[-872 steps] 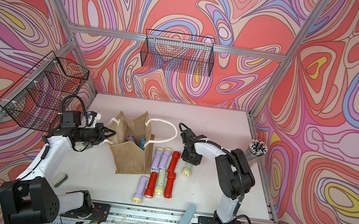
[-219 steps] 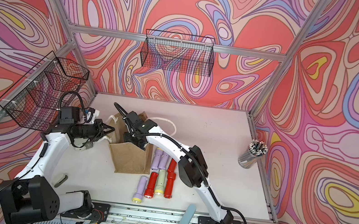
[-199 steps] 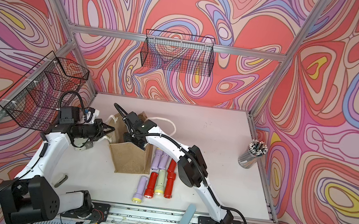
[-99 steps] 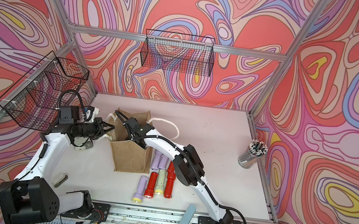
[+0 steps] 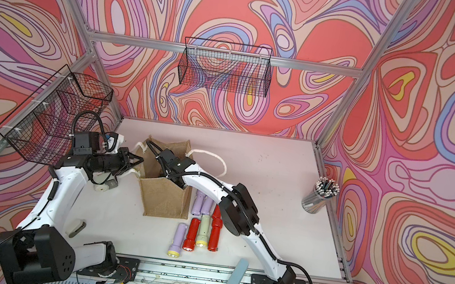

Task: Put the flashlights into the tote bags
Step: Place the flashlight in the canvas bag, then pick up the flashlight from the center of the board.

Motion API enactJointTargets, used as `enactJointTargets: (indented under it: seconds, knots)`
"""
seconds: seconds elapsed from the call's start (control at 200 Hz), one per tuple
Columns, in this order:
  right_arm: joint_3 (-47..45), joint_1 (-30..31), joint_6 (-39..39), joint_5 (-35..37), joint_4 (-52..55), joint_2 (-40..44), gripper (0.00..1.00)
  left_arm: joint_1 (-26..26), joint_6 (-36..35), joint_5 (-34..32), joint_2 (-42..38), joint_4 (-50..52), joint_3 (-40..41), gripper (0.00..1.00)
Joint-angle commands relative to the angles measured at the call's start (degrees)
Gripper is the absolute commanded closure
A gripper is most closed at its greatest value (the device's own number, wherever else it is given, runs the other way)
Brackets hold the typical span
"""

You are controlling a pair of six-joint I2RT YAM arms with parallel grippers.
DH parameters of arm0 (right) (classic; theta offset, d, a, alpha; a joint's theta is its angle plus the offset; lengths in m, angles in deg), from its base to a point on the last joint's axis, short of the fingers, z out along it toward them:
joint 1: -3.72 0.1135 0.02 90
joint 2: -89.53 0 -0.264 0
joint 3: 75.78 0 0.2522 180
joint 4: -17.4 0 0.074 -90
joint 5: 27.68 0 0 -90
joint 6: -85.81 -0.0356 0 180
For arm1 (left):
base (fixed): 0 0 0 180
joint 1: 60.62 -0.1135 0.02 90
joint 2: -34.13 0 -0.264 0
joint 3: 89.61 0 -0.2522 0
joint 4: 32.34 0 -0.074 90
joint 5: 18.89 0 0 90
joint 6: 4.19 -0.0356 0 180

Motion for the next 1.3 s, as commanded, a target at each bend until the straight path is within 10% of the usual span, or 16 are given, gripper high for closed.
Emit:
enactJointTargets:
  seconds: [0.0,0.491,1.297]
  knots:
    - [-0.7,-0.6,-0.6,-1.9,-0.9,1.1,0.38,-0.2,-2.9,-1.8,0.5,0.0,-3.0,1.0]
    - [-6.3,-2.2,-2.7,-16.6,-13.7,10.6,0.3,-0.3,-3.4,-2.3,1.1,-0.6,-1.5,1.0]
    - [-12.2,-2.7,-1.1,-1.9,-11.2,31.5,0.29,-0.2,-3.5,-3.6,0.5,0.6,-1.3,1.0]
